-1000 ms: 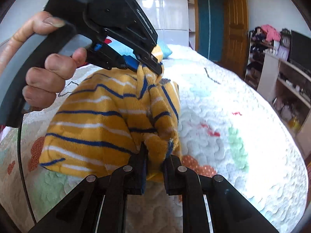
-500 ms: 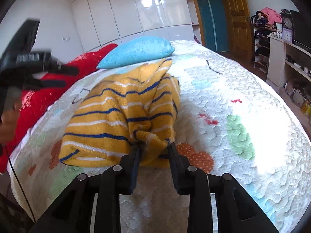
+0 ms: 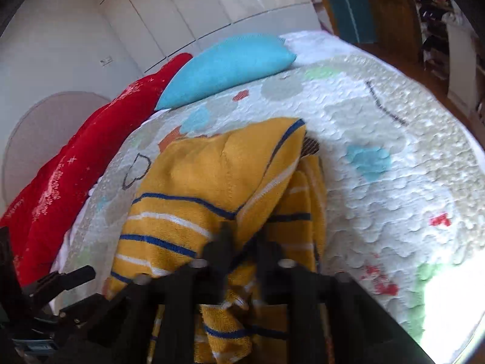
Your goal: Fold small clothes
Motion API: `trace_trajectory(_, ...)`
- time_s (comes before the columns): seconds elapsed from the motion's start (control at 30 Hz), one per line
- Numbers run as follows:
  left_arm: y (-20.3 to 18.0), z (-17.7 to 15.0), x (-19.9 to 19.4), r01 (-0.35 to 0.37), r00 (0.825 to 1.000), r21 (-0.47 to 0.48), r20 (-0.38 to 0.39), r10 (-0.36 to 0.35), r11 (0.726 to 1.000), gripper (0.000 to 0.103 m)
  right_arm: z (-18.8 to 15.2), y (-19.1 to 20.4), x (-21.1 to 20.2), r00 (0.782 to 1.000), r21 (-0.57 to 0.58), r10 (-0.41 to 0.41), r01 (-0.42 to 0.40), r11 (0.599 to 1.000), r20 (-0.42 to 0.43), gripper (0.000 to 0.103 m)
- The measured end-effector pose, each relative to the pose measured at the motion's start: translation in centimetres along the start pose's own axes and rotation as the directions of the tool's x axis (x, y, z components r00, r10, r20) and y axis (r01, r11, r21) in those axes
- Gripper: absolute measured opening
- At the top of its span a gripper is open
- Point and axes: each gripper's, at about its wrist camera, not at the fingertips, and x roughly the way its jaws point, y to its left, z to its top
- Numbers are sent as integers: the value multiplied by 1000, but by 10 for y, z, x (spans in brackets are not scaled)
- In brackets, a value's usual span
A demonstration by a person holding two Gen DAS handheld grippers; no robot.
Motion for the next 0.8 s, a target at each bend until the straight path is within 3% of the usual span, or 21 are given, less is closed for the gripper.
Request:
trace_trajectory(0.1,-6,-2,3,-25,1000,48,4,25,998,73,0,-16,-17,998,31,-7,5,1000,67,7)
trace_trajectory(0.17,-8,-3,7,-43,999,60,8,42,997,75,2,-31,-23,994,72,-66,61,996,84,7)
trace_trajectory(0.23,-8,-4,15,-34,999,51,-8,34,998,80,1,-40,-17,989,77,-134,130,989,61,7)
trace_trajectory(0.3,-9,-8,20,-33,999,31,-21,33,999,80,-6,-43,-4,988,55,-155,154,987,12,8)
trace_trajectory(0.4,-12,-13,23,-47,999,42,-21,48,998,81,-16,-40,6,981,14,-196,195,981,13,9)
trace_trajectory(0.47,-14,-15,25,-74,997,53,-30,75,996,87,-18,-44,6,982,39,-187,186,982,23,11)
trace_trajectory(0.53,-13,-17,28,-93,994,51,-48,95,994,89,-21,-54,5,982,78,-185,183,980,26,34)
trace_trajectory(0.6,-12,-18,28,-96,993,47,-59,99,994,89,-25,-70,3,987,136,-158,152,979,39,43)
trace_trajectory(0.7,-18,-22,20,-127,991,71,-45,130,989,89,-29,-95,0,998,236,-37,22,971,58,43)
trace_trajectory(0.8,-26,-28,9,-164,986,117,-17,167,980,89,-30,-92,-2,997,224,-46,29,974,69,44)
